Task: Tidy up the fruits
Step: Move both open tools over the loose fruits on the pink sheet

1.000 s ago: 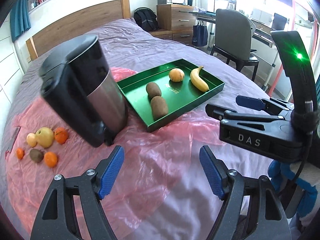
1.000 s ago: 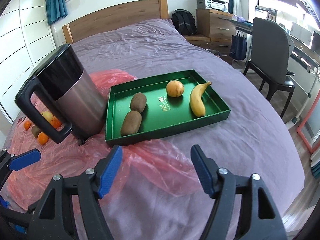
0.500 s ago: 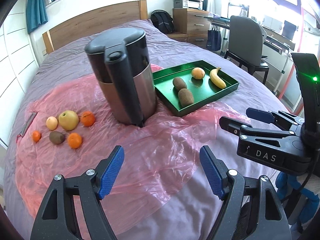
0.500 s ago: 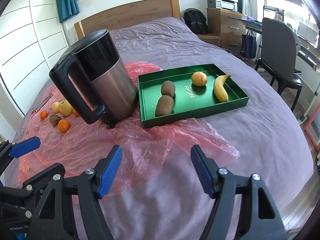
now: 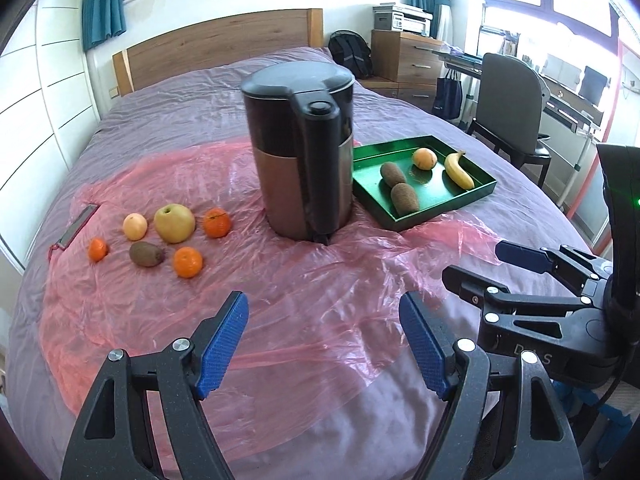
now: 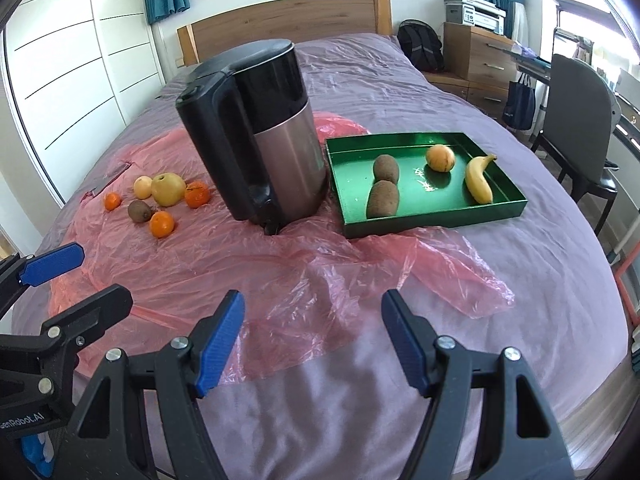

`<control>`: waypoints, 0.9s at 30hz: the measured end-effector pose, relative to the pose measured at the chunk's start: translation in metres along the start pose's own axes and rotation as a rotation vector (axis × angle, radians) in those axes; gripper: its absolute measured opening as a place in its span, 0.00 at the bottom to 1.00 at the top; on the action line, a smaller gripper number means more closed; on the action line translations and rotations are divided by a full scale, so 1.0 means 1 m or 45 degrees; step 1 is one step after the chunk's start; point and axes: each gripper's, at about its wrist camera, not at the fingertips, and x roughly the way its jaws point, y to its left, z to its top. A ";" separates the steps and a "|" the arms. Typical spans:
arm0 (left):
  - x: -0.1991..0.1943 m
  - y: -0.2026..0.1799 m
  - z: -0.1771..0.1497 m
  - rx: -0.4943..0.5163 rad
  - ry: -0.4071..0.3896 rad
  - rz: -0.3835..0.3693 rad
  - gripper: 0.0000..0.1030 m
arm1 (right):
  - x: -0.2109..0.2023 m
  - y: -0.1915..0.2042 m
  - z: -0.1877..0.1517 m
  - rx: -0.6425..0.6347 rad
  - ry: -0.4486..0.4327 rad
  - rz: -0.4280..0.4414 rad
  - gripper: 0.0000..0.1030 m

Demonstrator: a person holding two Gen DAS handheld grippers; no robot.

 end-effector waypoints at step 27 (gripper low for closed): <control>0.011 0.182 -0.090 -0.355 0.083 0.203 0.71 | 0.036 0.134 -0.019 -0.239 0.100 0.158 1.00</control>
